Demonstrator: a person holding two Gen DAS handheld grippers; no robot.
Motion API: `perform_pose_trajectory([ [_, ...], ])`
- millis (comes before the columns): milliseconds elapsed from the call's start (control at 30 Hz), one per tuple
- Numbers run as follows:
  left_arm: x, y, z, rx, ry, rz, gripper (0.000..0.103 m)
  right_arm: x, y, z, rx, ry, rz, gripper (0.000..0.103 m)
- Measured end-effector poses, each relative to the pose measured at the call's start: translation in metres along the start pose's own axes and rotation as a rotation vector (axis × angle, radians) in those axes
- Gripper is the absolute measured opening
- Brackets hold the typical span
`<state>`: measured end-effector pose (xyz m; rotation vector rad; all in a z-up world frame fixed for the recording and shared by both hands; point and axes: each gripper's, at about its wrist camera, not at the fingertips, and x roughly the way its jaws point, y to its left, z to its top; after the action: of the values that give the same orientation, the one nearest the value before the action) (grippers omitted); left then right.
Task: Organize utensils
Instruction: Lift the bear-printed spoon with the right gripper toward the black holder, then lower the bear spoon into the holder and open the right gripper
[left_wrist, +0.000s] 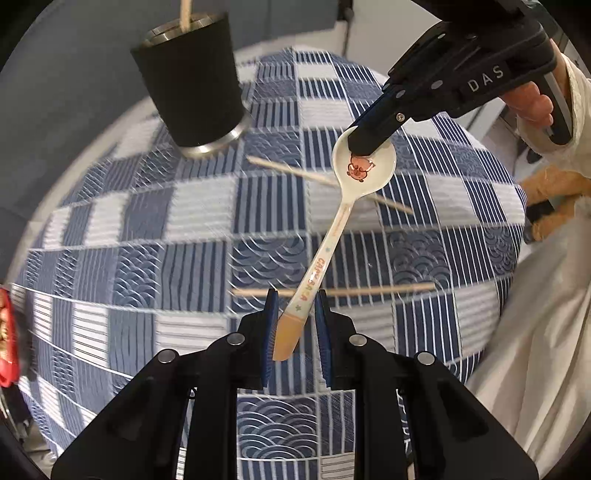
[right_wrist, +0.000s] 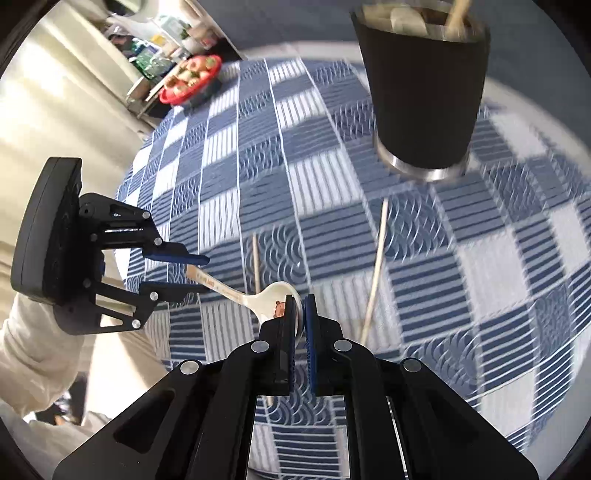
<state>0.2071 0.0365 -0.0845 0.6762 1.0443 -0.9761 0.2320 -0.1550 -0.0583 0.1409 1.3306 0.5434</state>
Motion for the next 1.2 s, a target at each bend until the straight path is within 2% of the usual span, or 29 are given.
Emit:
perform_pose_trajectory([
  [333,-0.036,0.027,0.05,-0.024,-0.1,0.118,0.021,-0.061,0.005,0.051,-0.11,-0.139,-0.103,0.005],
  [733,-0.064,0.064,0.113,-0.004,-0.161,0.18,0.022,-0.116,-0.006,0.1,-0.137,-0.276,-0.172,0.005],
  [1000,-0.077,0.085,0.164,0.02,-0.213,0.19,0.022,-0.16,-0.023,0.13,-0.15,-0.359,-0.235,0.005],
  [1200,-0.069,0.094,0.205,0.032,-0.241,0.161,0.021,-0.186,-0.043,0.147,-0.135,-0.405,-0.295,0.005],
])
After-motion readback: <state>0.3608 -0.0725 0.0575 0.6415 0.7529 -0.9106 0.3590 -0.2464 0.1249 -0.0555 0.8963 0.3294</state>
